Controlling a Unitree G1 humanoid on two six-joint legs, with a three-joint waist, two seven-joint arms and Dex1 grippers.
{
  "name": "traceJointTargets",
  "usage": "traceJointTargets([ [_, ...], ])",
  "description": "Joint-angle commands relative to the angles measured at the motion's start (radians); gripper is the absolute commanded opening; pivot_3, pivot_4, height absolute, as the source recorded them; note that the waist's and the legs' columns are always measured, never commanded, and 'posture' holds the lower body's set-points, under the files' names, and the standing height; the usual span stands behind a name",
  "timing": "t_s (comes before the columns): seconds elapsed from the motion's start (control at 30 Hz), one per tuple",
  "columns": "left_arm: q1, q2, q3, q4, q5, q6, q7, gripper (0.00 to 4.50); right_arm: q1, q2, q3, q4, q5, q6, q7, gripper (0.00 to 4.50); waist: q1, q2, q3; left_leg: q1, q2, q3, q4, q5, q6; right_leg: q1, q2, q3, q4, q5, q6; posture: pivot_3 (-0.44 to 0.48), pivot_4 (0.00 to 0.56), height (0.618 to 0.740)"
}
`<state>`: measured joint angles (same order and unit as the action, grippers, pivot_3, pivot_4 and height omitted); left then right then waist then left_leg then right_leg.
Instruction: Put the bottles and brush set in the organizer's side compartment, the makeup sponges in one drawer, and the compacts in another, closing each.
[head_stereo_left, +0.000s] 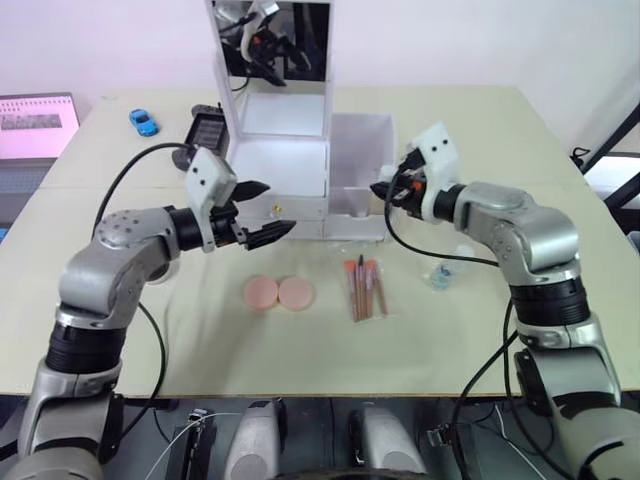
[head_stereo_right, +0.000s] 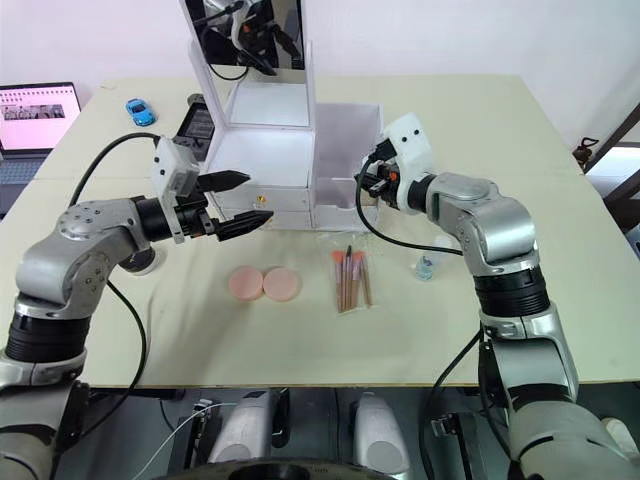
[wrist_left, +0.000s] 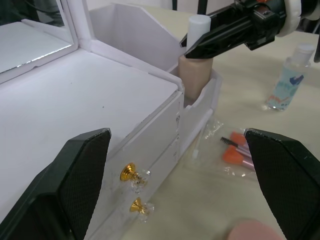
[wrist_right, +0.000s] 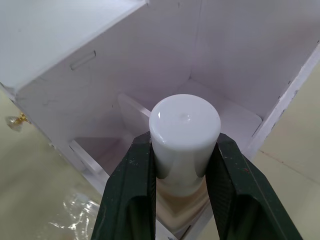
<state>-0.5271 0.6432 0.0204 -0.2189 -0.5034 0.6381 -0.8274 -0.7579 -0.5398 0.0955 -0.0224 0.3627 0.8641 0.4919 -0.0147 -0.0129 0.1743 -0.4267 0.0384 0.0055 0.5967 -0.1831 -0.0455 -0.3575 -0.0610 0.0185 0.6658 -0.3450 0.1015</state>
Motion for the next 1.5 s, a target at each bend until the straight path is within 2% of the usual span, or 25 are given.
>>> traceJointTargets([
  [0.03,-0.031,-0.001,0.004,-0.012,0.008,-0.031,-0.008,4.50,-0.005,-0.004,-0.008,-0.011,-0.033,-0.034,0.008,0.84,0.001,0.000,0.000,0.000,0.000,0.000,0.000,0.000,0.000,0.000,0.000,0.000,0.000,0.000,0.000,0.000,0.150,0.740],
  [0.07,-0.033,-0.002,0.003,-0.009,0.010,-0.033,-0.010,4.50,-0.004,-0.005,-0.006,-0.011,-0.038,-0.035,0.011,0.84,0.002,0.000,0.000,0.000,0.000,0.000,0.000,0.000,0.000,0.000,0.000,0.000,0.000,0.000,0.000,0.000,0.150,0.740],
  [0.2,-0.039,-0.005,-0.003,0.001,0.018,-0.044,-0.019,4.50,-0.009,-0.012,-0.022,-0.030,-0.040,-0.030,0.023,2.77,0.001,0.000,0.000,0.000,0.000,0.000,0.000,0.000,0.000,0.000,0.000,0.000,0.000,0.000,0.000,0.000,0.150,0.740],
  [0.27,-0.040,-0.007,-0.004,0.003,0.020,-0.047,-0.024,4.50,-0.019,-0.021,-0.039,-0.052,-0.030,-0.016,0.032,3.89,0.001,0.000,0.000,0.000,0.000,0.000,0.000,0.000,0.000,0.000,0.000,0.000,0.000,0.000,0.000,0.000,0.150,0.740],
  [0.3,-0.041,-0.008,-0.004,0.005,0.021,-0.048,-0.025,4.50,-0.022,-0.026,-0.047,-0.062,-0.026,-0.011,0.037,4.32,0.001,0.000,0.000,0.000,0.000,0.000,0.000,0.000,0.000,0.000,0.000,0.000,0.000,0.000,0.000,0.000,0.150,0.740],
  [0.33,-0.041,-0.009,-0.005,0.006,0.022,-0.049,-0.027,4.50,-0.026,-0.030,-0.057,-0.073,-0.020,-0.005,0.041,4.46,0.000,0.000,0.000,0.000,0.000,0.000,0.000,0.000,0.000,0.000,0.000,0.000,0.000,0.000,0.000,0.000,0.150,0.740],
  [0.53,-0.048,-0.008,-0.003,0.025,0.027,-0.063,-0.046,4.50,-0.027,-0.071,-0.149,-0.183,0.060,0.052,0.091,4.46,0.001,0.000,0.000,0.000,0.000,0.000,0.000,0.000,0.000,0.000,0.000,0.000,0.000,0.000,0.000,0.000,0.150,0.740],
  [0.7,-0.058,0.007,0.033,0.087,0.007,-0.096,-0.109,4.50,0.093,-0.180,-0.283,-0.309,0.133,0.015,0.184,4.46,0.007,0.000,0.000,0.000,0.000,0.000,0.000,0.000,0.000,0.001,0.000,-0.001,-0.001,0.000,0.000,0.000,0.150,0.740],
  [0.9,-0.061,0.098,0.093,0.245,0.011,-0.191,-0.241,4.50,0.333,-0.303,-0.583,-0.375,0.188,-0.076,0.279,4.46,0.003,0.000,0.000,0.000,0.000,0.000,0.000,0.000,0.000,0.001,0.000,-0.001,-0.001,0.000,0.000,0.000,0.150,0.740],
  [1.0,-0.060,0.164,0.134,0.372,0.033,-0.244,-0.280,4.50,0.544,-0.345,-0.738,-0.396,0.163,-0.130,0.349,4.46,0.003,-0.001,-0.001,0.001,0.001,0.001,0.000,0.000,0.000,0.001,0.000,-0.001,-0.001,0.000,0.000,0.000,0.150,0.740],
  [1.07,-0.050,0.196,0.148,0.433,0.041,-0.273,-0.309,4.50,0.649,-0.350,-0.798,-0.409,0.145,-0.173,0.368,4.46,0.000,-0.001,-0.001,0.001,0.001,0.001,-0.001,0.000,0.000,0.001,0.001,0.000,-0.001,0.000,0.000,0.000,0.150,0.740],
  [1.2,-0.045,0.257,0.208,0.669,0.081,-0.382,-0.328,4.50,0.905,-0.314,-0.918,-0.388,0.096,-0.289,0.439,4.46,0.001,-0.001,-0.001,0.003,0.003,0.003,-0.001,0.000,0.000,0.002,0.002,0.001,-0.001,0.000,0.000,0.000,0.150,0.740],
  [1.33,-0.013,0.303,0.224,0.833,0.125,-0.486,-0.362,4.50,1.004,-0.270,-0.978,-0.344,0.100,-0.362,0.443,4.46,-0.004,-0.002,-0.001,0.004,0.005,0.007,0.000,0.000,0.000,0.001,0.003,0.003,-0.001,0.001,-0.002,0.000,0.150,0.740],
  [1.5,0.005,0.327,0.239,0.914,0.153,-0.572,-0.366,4.50,1.048,-0.262,-1.000,-0.277,0.086,-0.419,0.424,4.46,-0.001,-0.004,-0.002,0.007,0.009,0.013,0.000,0.000,0.000,0.001,0.003,0.005,-0.002,0.002,-0.005,0.000,0.150,0.740],
])
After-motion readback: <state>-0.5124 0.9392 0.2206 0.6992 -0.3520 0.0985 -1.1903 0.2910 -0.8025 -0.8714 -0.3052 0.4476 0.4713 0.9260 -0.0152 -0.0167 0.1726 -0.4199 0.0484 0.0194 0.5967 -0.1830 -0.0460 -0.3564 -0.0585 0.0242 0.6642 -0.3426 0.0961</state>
